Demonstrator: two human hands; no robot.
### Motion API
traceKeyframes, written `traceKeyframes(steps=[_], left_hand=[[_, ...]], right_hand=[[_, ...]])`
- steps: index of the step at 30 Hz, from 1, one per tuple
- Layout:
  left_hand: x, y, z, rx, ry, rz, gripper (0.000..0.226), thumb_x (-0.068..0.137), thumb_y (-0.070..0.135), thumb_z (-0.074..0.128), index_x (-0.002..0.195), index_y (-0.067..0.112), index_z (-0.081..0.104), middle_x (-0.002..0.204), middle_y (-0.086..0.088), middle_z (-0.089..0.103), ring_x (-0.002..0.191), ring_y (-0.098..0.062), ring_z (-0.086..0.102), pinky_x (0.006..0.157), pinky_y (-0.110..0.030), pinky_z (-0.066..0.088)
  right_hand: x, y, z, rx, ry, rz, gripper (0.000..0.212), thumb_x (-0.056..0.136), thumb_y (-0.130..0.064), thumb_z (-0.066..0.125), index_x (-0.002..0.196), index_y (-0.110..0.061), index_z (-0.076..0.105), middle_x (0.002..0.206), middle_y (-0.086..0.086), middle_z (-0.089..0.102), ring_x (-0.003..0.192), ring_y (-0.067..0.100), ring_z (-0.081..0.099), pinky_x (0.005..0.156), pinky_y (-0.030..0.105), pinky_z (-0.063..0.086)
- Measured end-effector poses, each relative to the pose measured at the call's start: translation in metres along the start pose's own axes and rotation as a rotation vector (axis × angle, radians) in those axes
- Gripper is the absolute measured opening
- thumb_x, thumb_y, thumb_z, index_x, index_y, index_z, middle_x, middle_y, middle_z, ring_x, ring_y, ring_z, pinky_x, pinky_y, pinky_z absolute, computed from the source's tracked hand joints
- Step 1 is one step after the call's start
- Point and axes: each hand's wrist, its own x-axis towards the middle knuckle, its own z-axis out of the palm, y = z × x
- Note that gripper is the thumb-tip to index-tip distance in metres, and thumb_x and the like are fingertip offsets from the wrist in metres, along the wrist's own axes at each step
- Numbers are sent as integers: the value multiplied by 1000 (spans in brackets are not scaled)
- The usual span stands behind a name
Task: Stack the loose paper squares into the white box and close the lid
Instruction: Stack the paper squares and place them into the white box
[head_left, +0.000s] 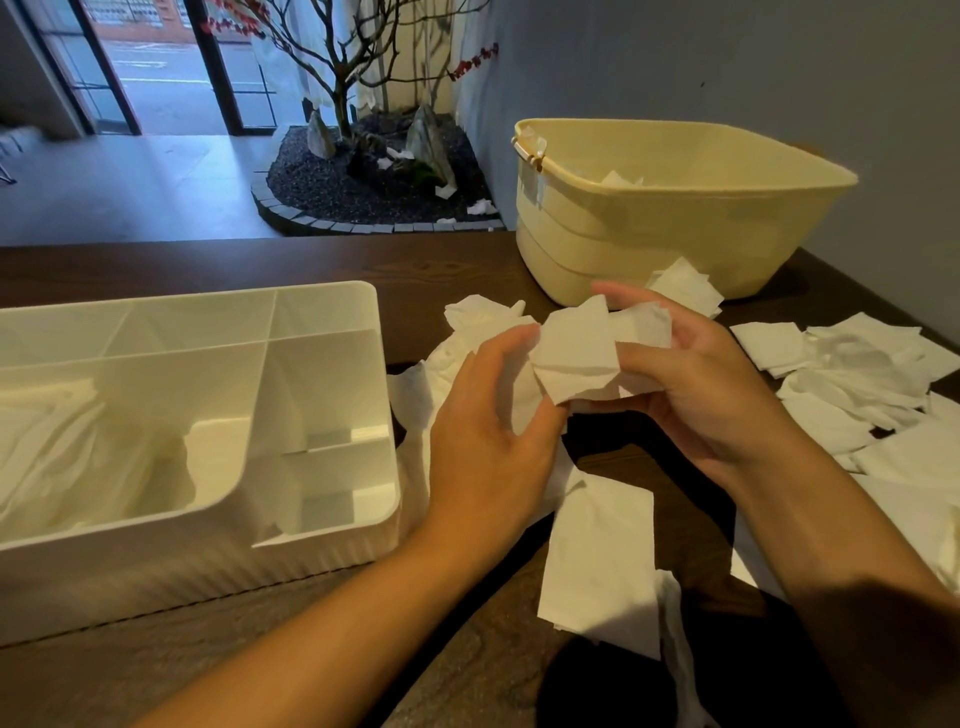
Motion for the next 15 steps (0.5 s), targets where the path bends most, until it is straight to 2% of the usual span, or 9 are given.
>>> traceKeyframes(steps=[2,4,6,9,10,11,12,13,15], left_hand=[[1,0,0,17,15,31,22,95,25,68,116,30,64,114,24,62,113,11,53,93,-11,46],[1,-1,0,21,32,46,16,96,18,67,111,25,67,111,18,64,110,7,54,89,-7,44],[0,-1,-1,4,44,56,15,97,14,65,109,22,68,110,15,65,109,3,56,89,-8,44],[1,0,-2,9,81,85,16,98,12,63,107,23,65,108,21,63,109,4,56,89,-9,45],[2,-1,-3,16,89,94,16,97,10,64,107,24,64,107,21,63,108,4,57,89,-9,45],[2,-2,-3,19,96,94,17,97,9,64,106,24,63,105,19,64,106,2,58,89,-10,45],[2,-3,-3,3,100,88,18,96,8,65,105,23,61,103,17,64,105,-1,59,88,-10,46],[2,-3,-3,-21,103,75,19,95,9,67,103,24,59,101,14,64,103,-4,60,87,-12,47],[3,-4,-2,-41,104,42,19,94,14,70,102,24,55,98,13,62,99,-5,60,85,-12,47]], right_hand=[[-1,0,1,-75,11,-36,52,78,-2,74,118,-35,66,111,-10,68,95,20,72,63,34,60],[-2,1,2,-164,4,-43,57,83,-3,72,121,-44,63,107,-21,65,97,19,69,65,33,61],[1,2,1,-158,-18,0,55,87,-6,69,121,-48,62,116,-16,65,104,21,67,75,40,61],[2,-4,3,-24,-23,94,33,92,-20,61,118,-39,67,125,-4,62,114,21,61,93,44,55],[1,-6,3,7,-41,102,32,87,-30,65,118,-37,67,124,-2,63,114,21,62,93,42,55],[-1,-7,3,0,-64,93,42,78,-36,71,120,-36,66,121,-1,67,112,20,65,88,39,56],[-2,-6,2,-27,-89,80,52,71,-32,76,122,-35,65,115,-1,72,107,20,69,81,35,58],[-3,-5,2,-47,-109,58,57,70,-20,78,123,-35,64,107,-3,75,100,20,72,74,31,59],[-2,-2,2,-67,-117,32,60,78,6,72,120,-35,64,93,-11,77,93,14,74,69,28,59]])
